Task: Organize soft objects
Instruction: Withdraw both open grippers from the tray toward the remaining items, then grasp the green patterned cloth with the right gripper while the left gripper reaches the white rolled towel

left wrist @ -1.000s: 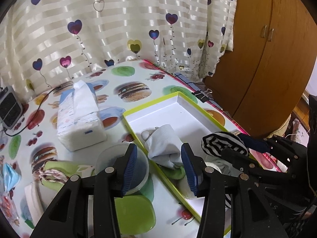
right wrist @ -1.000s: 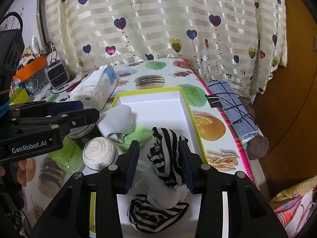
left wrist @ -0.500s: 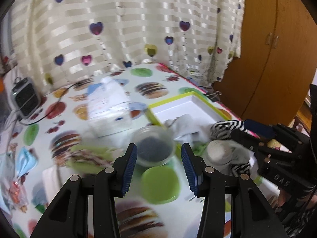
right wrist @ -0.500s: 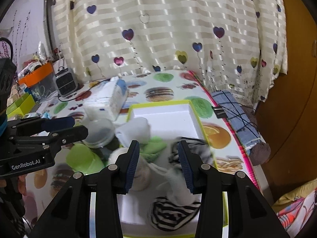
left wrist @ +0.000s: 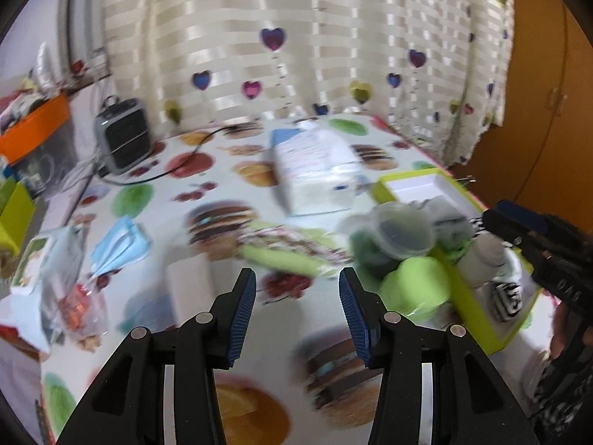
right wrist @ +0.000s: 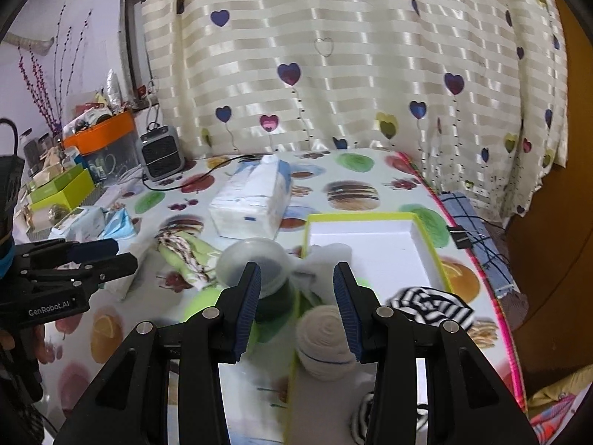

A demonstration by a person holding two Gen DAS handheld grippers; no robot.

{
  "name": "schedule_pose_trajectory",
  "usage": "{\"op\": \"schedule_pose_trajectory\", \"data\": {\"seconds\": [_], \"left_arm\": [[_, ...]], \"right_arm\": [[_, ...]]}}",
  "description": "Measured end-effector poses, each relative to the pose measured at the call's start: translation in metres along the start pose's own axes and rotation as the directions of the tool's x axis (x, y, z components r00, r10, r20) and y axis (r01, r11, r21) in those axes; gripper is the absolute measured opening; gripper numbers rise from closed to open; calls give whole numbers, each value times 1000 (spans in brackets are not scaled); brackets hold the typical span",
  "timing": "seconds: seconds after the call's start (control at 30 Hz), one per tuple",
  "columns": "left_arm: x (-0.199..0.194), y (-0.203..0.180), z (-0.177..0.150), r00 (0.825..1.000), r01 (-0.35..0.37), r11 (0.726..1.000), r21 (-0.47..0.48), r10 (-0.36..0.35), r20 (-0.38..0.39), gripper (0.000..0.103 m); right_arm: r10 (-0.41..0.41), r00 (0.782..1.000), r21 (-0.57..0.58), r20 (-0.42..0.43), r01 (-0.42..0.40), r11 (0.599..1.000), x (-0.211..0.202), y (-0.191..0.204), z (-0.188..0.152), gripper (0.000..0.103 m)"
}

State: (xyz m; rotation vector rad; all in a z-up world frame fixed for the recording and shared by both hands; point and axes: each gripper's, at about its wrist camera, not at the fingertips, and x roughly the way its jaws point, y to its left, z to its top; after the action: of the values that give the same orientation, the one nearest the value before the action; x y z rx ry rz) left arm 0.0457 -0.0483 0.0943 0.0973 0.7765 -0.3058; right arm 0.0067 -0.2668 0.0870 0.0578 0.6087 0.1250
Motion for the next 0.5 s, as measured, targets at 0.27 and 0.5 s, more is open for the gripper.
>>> {"op": "schedule_pose_trajectory", "data": {"seconds": [0.27,0.5], "left_arm": [[9,42,-17,998,-49,994,-95,44,-53,48],[21,74,-28,993,-75,984,-163,59,-100,52]], "right_arm": [[81,996,-69,-23,-82,994,20,30,10,42],[161,982,-124,-98,-172,977,48,59,19,42]]}}
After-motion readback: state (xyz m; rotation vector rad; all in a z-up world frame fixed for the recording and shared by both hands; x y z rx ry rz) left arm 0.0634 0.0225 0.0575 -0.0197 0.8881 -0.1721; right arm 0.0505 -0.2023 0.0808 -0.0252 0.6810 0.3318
